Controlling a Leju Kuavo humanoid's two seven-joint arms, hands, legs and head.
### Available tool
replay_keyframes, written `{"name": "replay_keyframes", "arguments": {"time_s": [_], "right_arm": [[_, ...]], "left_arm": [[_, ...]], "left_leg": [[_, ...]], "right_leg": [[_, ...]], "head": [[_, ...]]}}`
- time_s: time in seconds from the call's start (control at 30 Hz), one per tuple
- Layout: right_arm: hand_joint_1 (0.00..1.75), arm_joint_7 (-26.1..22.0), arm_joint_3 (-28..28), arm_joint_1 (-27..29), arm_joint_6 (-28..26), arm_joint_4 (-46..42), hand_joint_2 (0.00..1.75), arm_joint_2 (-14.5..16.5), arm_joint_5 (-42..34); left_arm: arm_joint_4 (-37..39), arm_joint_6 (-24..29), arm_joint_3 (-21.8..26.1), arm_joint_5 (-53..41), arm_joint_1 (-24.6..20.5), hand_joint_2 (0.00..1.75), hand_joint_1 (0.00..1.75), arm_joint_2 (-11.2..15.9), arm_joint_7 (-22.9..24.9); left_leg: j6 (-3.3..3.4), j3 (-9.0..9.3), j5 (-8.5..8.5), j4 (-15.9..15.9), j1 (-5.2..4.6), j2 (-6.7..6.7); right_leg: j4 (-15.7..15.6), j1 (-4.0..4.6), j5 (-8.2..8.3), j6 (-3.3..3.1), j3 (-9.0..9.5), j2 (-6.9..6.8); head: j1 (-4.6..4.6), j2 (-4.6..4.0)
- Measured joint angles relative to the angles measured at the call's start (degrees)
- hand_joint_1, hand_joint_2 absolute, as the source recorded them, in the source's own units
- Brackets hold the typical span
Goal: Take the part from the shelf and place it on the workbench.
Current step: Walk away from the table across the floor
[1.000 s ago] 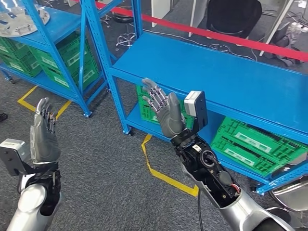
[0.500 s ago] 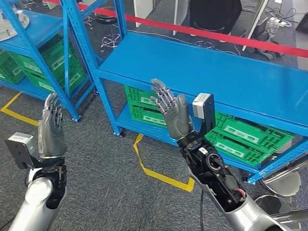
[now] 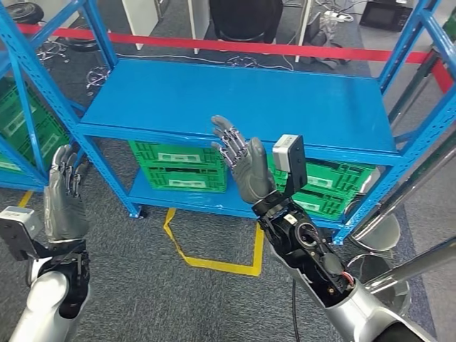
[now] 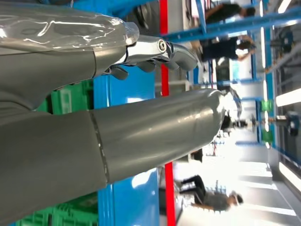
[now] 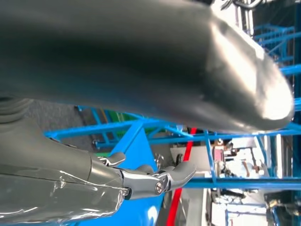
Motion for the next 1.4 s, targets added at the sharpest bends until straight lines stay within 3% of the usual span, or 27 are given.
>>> {"name": "replay_keyframes", "arguments": {"time_s": [0.03, 0.1, 0.17, 0.23, 0.3, 0.33, 0.37, 0.4, 0.47, 0.53, 0.6, 0.67, 0.73, 0.8, 0.83, 0.87, 0.93, 1.0, 1.07, 1.13, 1.2, 1.27, 1.33, 1.37, 1.4], "right_arm": [[0.0, 0.0, 0.0, 0.0, 0.0, 0.0, 0.0, 0.0, 0.0], [0.0, 0.0, 0.0, 0.0, -0.1, 0.0, 0.0, 0.0, 0.0], [0.0, -0.1, -0.1, 0.0, -0.2, 0.0, 0.0, 0.0, 0.0], [0.0, -0.1, -0.1, 0.0, -0.3, 0.0, 0.0, 0.0, 0.0], [0.0, -0.1, 0.0, 0.0, -0.3, 0.0, 0.0, 0.0, -0.1], [0.0, -0.1, 0.0, 0.1, -0.3, 0.1, 0.0, 0.0, -0.1], [0.0, -0.1, 0.0, 0.1, -0.3, 0.2, 0.0, 0.0, -0.1], [0.0, -0.1, 0.0, 0.1, -0.3, 0.2, 0.0, 0.0, -0.1], [0.0, -0.1, 0.0, 0.1, -0.4, 0.2, 0.0, 0.0, -0.1], [0.0, -0.1, 0.0, 0.0, -0.4, 0.2, 0.0, 0.0, -0.1], [0.0, -0.1, 0.0, 0.1, -0.4, 0.3, 0.0, 0.0, -0.1], [0.0, -0.2, 0.0, 0.1, -0.5, 0.2, 0.0, 0.0, -0.1], [0.0, -0.2, 0.0, 0.0, -0.4, 0.2, 0.0, 0.0, -0.1], [0.0, -0.1, 0.0, 0.0, -0.4, 0.3, 0.0, 0.0, -0.1], [0.0, -0.1, 0.0, 0.0, -0.4, 0.3, 0.0, 0.0, -0.1], [0.0, -0.1, 0.0, 0.0, -0.4, 0.4, 0.0, 0.0, -0.1], [0.0, -0.1, 0.0, 0.0, -0.4, 0.4, 0.0, 0.0, -0.1], [0.0, -0.1, 0.0, 0.0, -0.4, 0.4, 0.0, 0.0, -0.1], [0.0, -0.1, 0.0, 0.0, -0.4, 0.4, 0.0, 0.0, -0.1], [0.0, -0.1, 0.0, 0.0, -0.4, 0.4, 0.0, 0.0, -0.1], [0.0, -0.2, 0.0, 0.0, -0.4, 0.4, 0.0, 0.0, -0.1], [0.0, -0.2, 0.0, -0.1, -0.4, 0.4, 0.0, 0.0, -0.1], [0.0, -0.1, 0.0, -0.1, -0.4, 0.5, 0.0, 0.0, -0.1], [0.0, -0.1, 0.0, 0.0, -0.4, 0.5, 0.0, 0.0, -0.1], [0.0, -0.1, 0.0, 0.0, -0.4, 0.5, 0.0, 0.0, -0.1]], "left_arm": [[0.0, 0.0, 0.0, 0.0, 0.0, 0.0, 0.0, 0.0, 0.0], [0.0, 0.1, 0.0, 0.0, -0.1, 0.0, 0.0, 0.0, -0.1], [0.0, 0.2, 0.0, 0.0, -0.2, 0.0, 0.0, -0.1, -0.2], [0.1, 0.3, 0.0, 0.1, -0.2, 0.0, 0.0, -0.1, -0.2], [0.2, 0.4, 0.0, 0.1, -0.2, 0.0, 0.0, -0.2, -0.2], [0.2, 0.4, 0.0, 0.1, -0.1, 0.0, 0.0, -0.2, -0.2], [0.3, 0.4, 0.0, 0.2, -0.1, 0.0, 0.0, -0.2, -0.2], [0.3, 0.4, 0.0, 0.2, -0.1, 0.0, 0.0, -0.2, -0.2], [0.3, 0.4, 0.0, 0.2, -0.2, 0.0, 0.0, -0.2, -0.2], [0.3, 0.4, 0.0, 0.2, -0.2, 0.0, 0.0, -0.2, -0.3], [0.3, 0.5, 0.0, 0.2, -0.2, 0.0, 0.0, -0.2, -0.3], [0.3, 0.5, 0.0, 0.2, -0.2, 0.0, 0.0, -0.2, -0.4], [0.4, 0.5, -0.1, 0.2, -0.2, 0.0, 0.0, -0.2, -0.4], [0.5, 0.5, -0.1, 0.2, -0.1, 0.0, 0.0, -0.2, -0.4], [0.6, 0.5, -0.1, 0.2, 0.0, 0.0, 0.0, -0.2, -0.4], [0.6, 0.5, -0.1, 0.2, 0.0, 0.0, 0.0, -0.2, -0.4], [0.7, 0.5, -0.1, 0.2, 0.0, 0.0, 0.0, -0.2, -0.4], [0.7, 0.5, -0.1, 0.2, -0.2, 0.0, 0.0, -0.2, -0.4], [0.7, 0.5, -0.1, 0.2, -0.2, 0.0, 0.0, -0.2, -0.4], [0.7, 0.5, -0.1, 0.2, -0.3, 0.0, 0.0, -0.2, -0.4], [0.7, 0.5, -0.1, 0.2, -0.4, 0.0, 0.0, -0.3, -0.4], [0.7, 0.5, -0.1, 0.2, -0.5, 0.0, 0.0, -0.3, -0.5], [0.8, 0.5, -0.1, 0.2, -0.4, 0.0, 0.0, -0.3, -0.5], [0.8, 0.5, -0.1, 0.2, -0.4, 0.0, 0.0, -0.3, -0.5], [0.8, 0.5, -0.1, 0.2, -0.4, 0.0, 0.0, -0.3, -0.5]], "left_leg": [[0.12, 0.53, 0.16, -1.2, -0.06, -0.37], [0.49, 0.71, 0.2, -1.6, -0.16, 0.45], [1.14, 1.05, 0.42, -2.1, 0.0, 1.5], [1.65, 1.28, 0.48, -2.3, -0.01, 2.55], [1.83, 1.27, 0.38, -2.3, -0.14, 3.62], [1.84, 1.28, 0.33, -2.3, -0.16, 4.19], [1.8, 1.33, 0.26, -2.3, -0.16, 4.72], [1.71, 1.46, 0.16, -2.3, -0.16, 5.25], [1.34, 1.75, -0.15, -2.2, -0.35, 6.18], [0.93, 1.8, -0.34, -2.0, -0.72, 7.11], [0.54, 1.8, -0.39, -1.9, -0.88, 8.25], [-0.11, 1.44, -1.48, -0.6, -0.6, 7.16], [-0.66, -1.16, -4.8, 5.4, -0.29, 4.29], [-0.87, -5.39, -8.14, 13.7, -0.23, 3.03], [-0.88, -6.78, -8.53, 16.1, -0.22, 2.91], [-0.79, -7.06, -7.76, 16.2, -0.22, 2.86], [-0.39, -4.17, -3.62, 9.4, -0.18, 2.14], [0.04, -0.41, -0.46, 1.3, -0.06, 0.24], [0.33, 0.87, 0.04, -1.5, -0.12, -0.46], [0.81, 0.98, 0.21, -1.8, -0.14, 0.61], [1.39, 1.2, 0.42, -2.2, 0.01, 1.67], [1.71, 1.31, 0.42, -2.4, 0.02, 2.73], [1.82, 1.31, 0.33, -2.3, -0.03, 3.86], [1.81, 1.36, 0.27, -2.3, -0.03, 4.42], [1.75, 1.46, 0.18, -2.3, -0.02, 4.96]], "right_leg": [[0.0, -0.04, 0.05, 0.3, -0.17, 0.46], [-0.2, -0.16, 0.17, 1.06, -0.41, 1.26], [1.2, -0.04, -0.92, 1.68, -1.12, -0.2], [7.4, 0.02, -4.42, 2.1, -3.89, -3.09], [15.4, -0.11, -7.72, 2.44, -7.5, -4.32], [17.3, -0.14, -8.0, 2.55, -8.32, -4.51], [16.6, -0.16, -7.13, 2.6, -7.91, -4.69], [13.6, -0.16, -5.36, 2.57, -6.37, -5.07], [4.8, 0.16, -2.0, 2.28, -1.96, -7.3], [0.1, 0.59, -0.99, 1.57, 0.45, -8.9], [-0.2, 0.76, -0.93, 0.74, 0.59, -8.01], [-0.4, 0.59, -0.59, 0.06, 0.65, -6.73], [-0.6, 0.31, -0.3, -0.46, 0.7, -5.57], [-0.6, 0.29, -0.17, -0.71, 0.54, -4.31], [-0.6, 0.3, -0.13, -0.76, 0.49, -3.63], [-0.6, 0.3, -0.1, -0.77, 0.48, -2.91], [-0.5, 0.29, -0.06, -0.73, 0.56, -1.5], [-0.4, 0.4, -0.03, -0.45, 0.43, -0.3], [-0.4, 0.33, 0.05, 0.12, 0.1, 0.65], [-0.4, 0.14, 0.11, 0.81, -0.16, 1.16], [1.4, 0.3, -1.32, 1.44, -1.14, -0.82], [8.2, 0.33, -5.14, 1.86, -4.2, -3.59], [15.9, 0.09, -8.03, 2.14, -7.57, -4.4], [17.1, -0.01, -7.89, 2.22, -8.03, -4.55], [15.7, -0.08, -6.64, 2.24, -7.28, -4.78]], "head": [[0.01, 0.0], [0.09, 0.0], [0.35, 0.0], [0.99, 0.0], [1.49, 0.0], [1.63, 0.0], [1.83, 0.0], [2.1, 0.0], [2.67, 0.0], [2.79, 0.0], [2.49, 0.0], [2.21, 0.0], [1.61, 0.0], [0.89, 0.0], [0.68, 0.0], [0.51, 0.0], [0.25, 0.0], [0.1, 0.0], [0.17, 0.0], [0.22, 0.0], [0.6, 0.0], [1.3, 0.0], [1.78, 0.0], [1.97, 0.0], [2.22, 0.0]]}}
